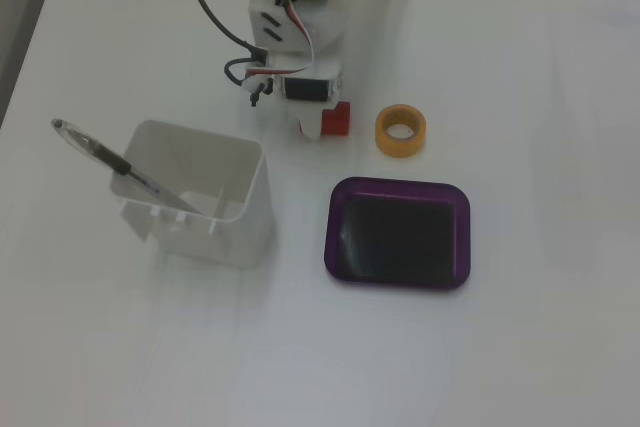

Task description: Pick up the red cube and place it in the box.

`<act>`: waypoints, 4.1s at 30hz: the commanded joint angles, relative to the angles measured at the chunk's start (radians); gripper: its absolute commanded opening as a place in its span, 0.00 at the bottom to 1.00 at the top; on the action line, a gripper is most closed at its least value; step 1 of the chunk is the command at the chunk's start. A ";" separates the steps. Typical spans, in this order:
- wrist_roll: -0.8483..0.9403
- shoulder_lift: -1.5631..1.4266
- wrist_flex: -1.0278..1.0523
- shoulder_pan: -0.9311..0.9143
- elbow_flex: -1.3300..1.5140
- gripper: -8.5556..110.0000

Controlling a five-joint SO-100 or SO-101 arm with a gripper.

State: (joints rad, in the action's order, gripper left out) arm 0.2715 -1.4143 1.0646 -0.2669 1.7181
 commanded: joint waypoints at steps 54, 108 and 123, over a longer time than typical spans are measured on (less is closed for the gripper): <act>-0.193 0.546 0.232 0.219 -1.069 0.07; -0.195 -0.819 0.563 0.218 0.003 0.20; -0.202 -1.293 -0.095 0.219 0.871 0.20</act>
State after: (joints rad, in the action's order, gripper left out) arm 0.0690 -2.6016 1.0615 -0.0476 2.4958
